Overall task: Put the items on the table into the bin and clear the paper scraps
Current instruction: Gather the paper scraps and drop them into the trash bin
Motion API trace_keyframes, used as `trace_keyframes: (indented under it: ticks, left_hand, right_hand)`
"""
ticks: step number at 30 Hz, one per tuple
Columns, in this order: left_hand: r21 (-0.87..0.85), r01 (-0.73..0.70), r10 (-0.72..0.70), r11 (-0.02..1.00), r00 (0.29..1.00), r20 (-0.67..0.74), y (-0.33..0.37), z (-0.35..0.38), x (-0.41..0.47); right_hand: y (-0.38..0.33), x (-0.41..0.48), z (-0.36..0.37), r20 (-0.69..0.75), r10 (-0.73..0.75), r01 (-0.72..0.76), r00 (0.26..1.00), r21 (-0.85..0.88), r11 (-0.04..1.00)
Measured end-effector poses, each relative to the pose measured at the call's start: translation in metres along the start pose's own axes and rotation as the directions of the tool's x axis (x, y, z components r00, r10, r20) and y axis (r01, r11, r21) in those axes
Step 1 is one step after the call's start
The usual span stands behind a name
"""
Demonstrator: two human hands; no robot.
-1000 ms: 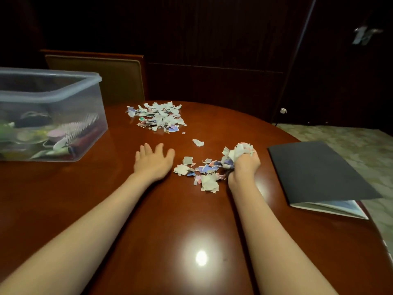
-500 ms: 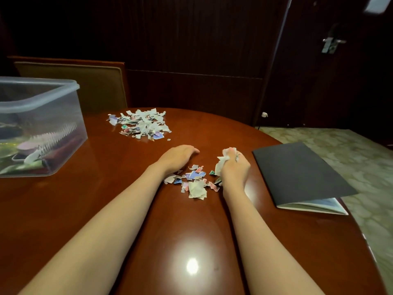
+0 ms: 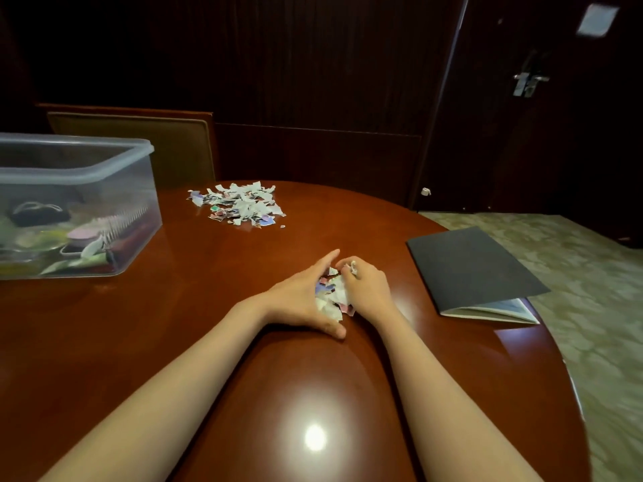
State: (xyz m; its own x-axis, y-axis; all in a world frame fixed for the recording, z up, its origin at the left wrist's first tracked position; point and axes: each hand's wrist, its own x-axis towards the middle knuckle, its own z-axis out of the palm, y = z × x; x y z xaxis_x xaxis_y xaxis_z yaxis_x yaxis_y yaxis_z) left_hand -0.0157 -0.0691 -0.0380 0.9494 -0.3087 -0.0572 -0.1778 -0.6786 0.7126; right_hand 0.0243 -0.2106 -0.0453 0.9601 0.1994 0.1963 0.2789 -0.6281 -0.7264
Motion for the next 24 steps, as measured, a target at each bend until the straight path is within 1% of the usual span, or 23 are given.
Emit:
trace_keyframes:
  ticks: [1, 2, 4, 6, 8, 11, 13, 15, 19, 22, 24]
  left_hand:
    - [-0.024, -0.002, 0.002, 1.0, 1.0, 0.003, 0.002, 0.002, -0.002]
    - [-0.084, -0.003, 0.003, 0.996, 1.0, -0.003, 0.003, 0.003, -0.002]
    - [-0.166, -0.022, 0.018, 0.986, 0.999, -0.029, 0.005, 0.008, -0.003]
    - [-0.173, -0.043, 0.027, 0.984, 0.995, -0.094, 0.007, 0.014, -0.006]
    - [-0.159, -0.054, 0.022, 0.986, 0.981, -0.194, 0.009, 0.02, -0.009]
    - [-0.147, -0.067, 0.006, 0.987, 0.925, -0.381, 0.016, 0.026, -0.012]
    - [-0.184, -0.062, -0.029, 0.981, 0.889, -0.456, 0.021, 0.029, -0.015]
    - [-0.222, -0.047, -0.072, 0.974, 0.864, -0.498, 0.023, 0.031, -0.017]
    - [-0.196, 0.013, -0.124, 0.981, 0.812, -0.571, 0.028, 0.033, -0.02]
    - [-0.242, 0.042, -0.19, 0.969, 0.754, -0.629, 0.034, 0.037, -0.021]
    - [-0.25, 0.053, -0.206, 0.967, 0.739, -0.641, 0.033, 0.035, -0.02]
  right_hand:
    - [-0.002, -0.005, 0.0, 0.031, -0.007, 0.007, 0.999, -0.007, 1.0]
    - [-0.004, -0.009, -0.001, 0.054, -0.012, 0.012, 0.998, 0.009, 1.0]
    - [-0.008, -0.019, -0.002, 0.063, -0.011, 0.004, 0.998, 0.103, 0.995]
    - [-0.01, -0.027, -0.003, -0.01, 0.019, -0.017, 1.0, 0.206, 0.978]
    - [-0.012, -0.033, -0.003, -0.127, 0.102, -0.055, 0.987, 0.329, 0.943]
    - [-0.018, -0.039, -0.001, -0.227, 0.222, -0.095, 0.948, 0.465, 0.88]
    - [-0.022, -0.043, -0.001, -0.265, 0.266, -0.099, 0.927, 0.511, 0.854]
    - [-0.024, -0.046, -0.002, -0.288, 0.337, -0.124, 0.896, 0.567, 0.814]
    - [-0.025, -0.052, -0.006, -0.291, 0.491, -0.184, 0.822, 0.679, 0.711]
    - [-0.027, -0.057, -0.008, -0.286, 0.532, -0.181, 0.797, 0.727, 0.662]
    - [-0.029, -0.061, -0.009, -0.278, 0.56, -0.176, 0.78, 0.762, 0.623]
